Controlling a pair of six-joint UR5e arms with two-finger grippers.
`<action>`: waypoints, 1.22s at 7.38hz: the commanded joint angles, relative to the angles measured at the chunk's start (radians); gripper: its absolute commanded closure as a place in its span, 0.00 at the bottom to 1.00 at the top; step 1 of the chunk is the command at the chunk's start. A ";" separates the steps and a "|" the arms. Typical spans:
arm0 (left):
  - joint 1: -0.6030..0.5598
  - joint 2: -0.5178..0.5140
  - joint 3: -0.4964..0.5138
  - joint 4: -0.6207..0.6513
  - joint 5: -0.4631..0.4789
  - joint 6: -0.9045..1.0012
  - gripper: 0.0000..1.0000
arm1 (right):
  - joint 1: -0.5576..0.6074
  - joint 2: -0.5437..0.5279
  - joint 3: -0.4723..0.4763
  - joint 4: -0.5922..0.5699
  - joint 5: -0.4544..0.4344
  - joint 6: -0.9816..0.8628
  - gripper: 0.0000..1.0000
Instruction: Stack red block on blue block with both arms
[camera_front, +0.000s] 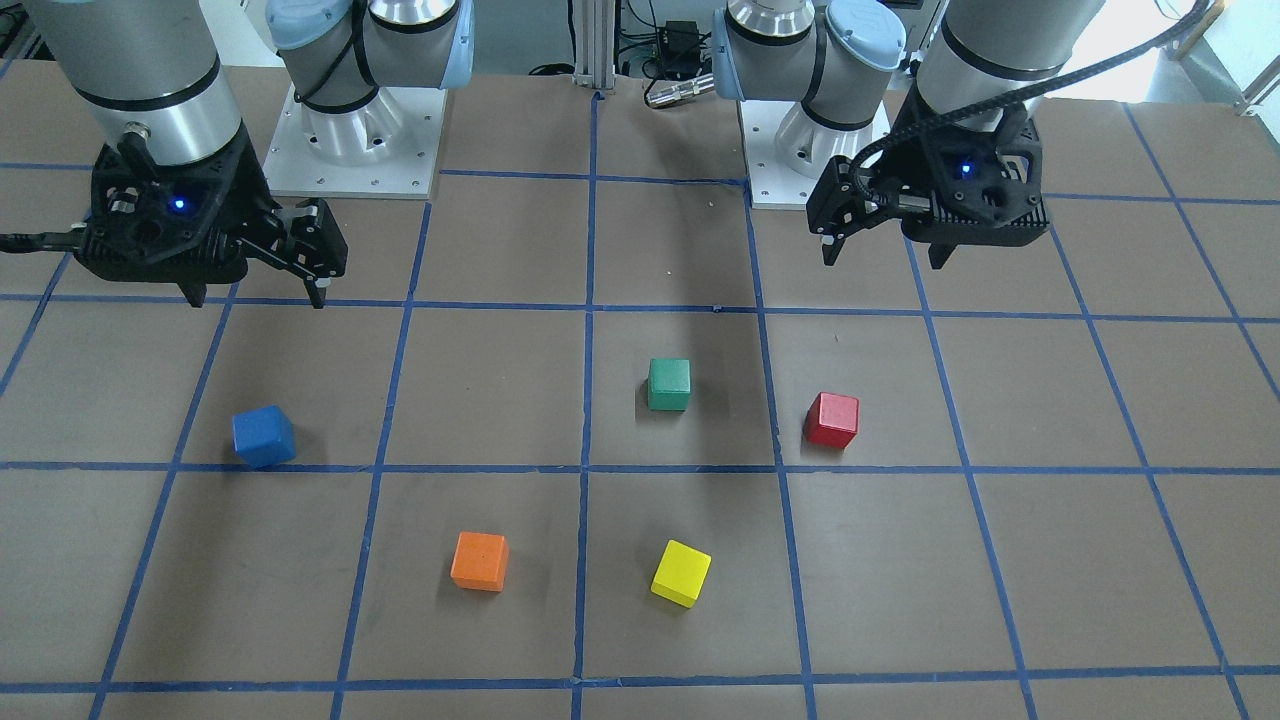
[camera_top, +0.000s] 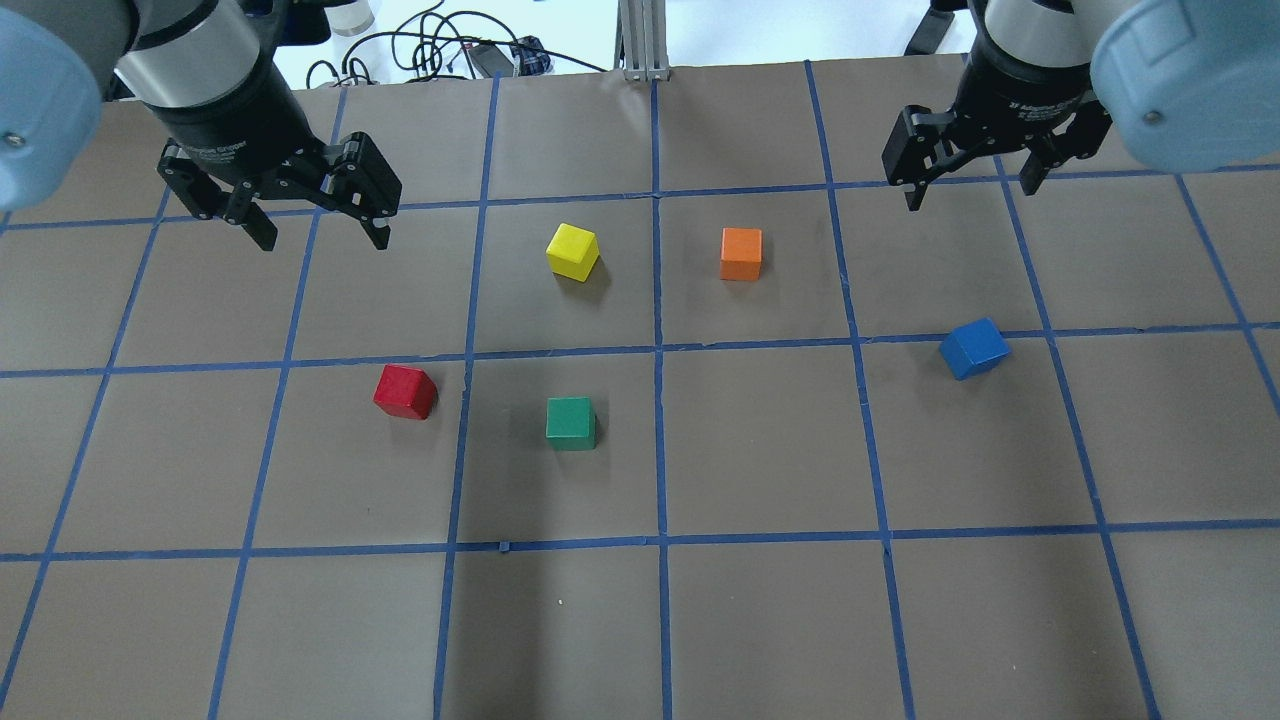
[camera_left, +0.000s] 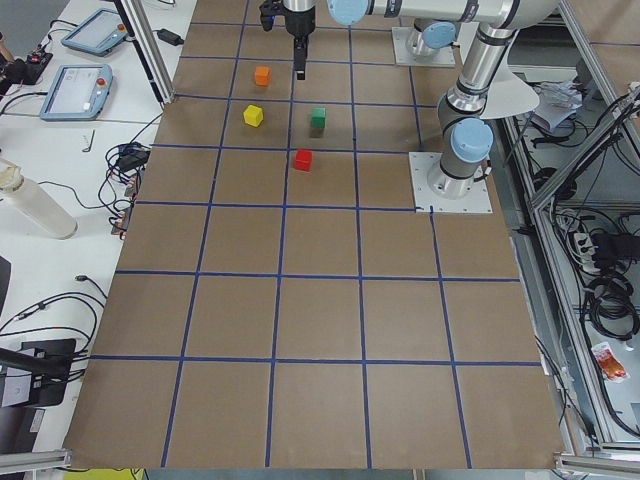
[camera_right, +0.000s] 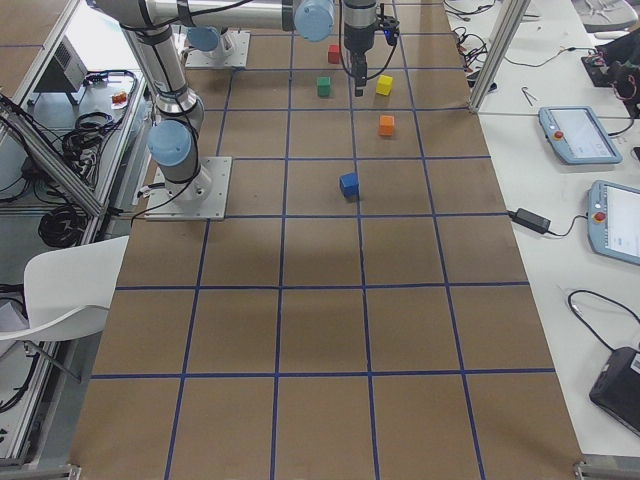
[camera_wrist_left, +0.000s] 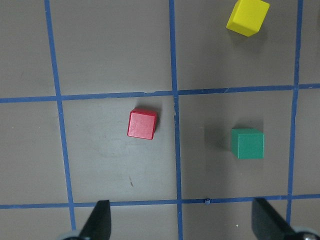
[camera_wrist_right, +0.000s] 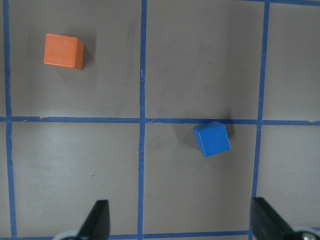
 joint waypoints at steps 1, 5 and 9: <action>-0.002 -0.003 -0.002 0.000 0.000 0.000 0.00 | -0.005 -0.016 0.001 0.013 0.006 0.071 0.00; -0.005 -0.003 -0.002 0.000 0.003 0.002 0.00 | -0.007 -0.022 0.003 0.015 0.073 0.058 0.00; 0.000 -0.008 -0.018 -0.002 0.000 0.017 0.00 | -0.008 -0.025 0.004 0.016 0.093 0.058 0.00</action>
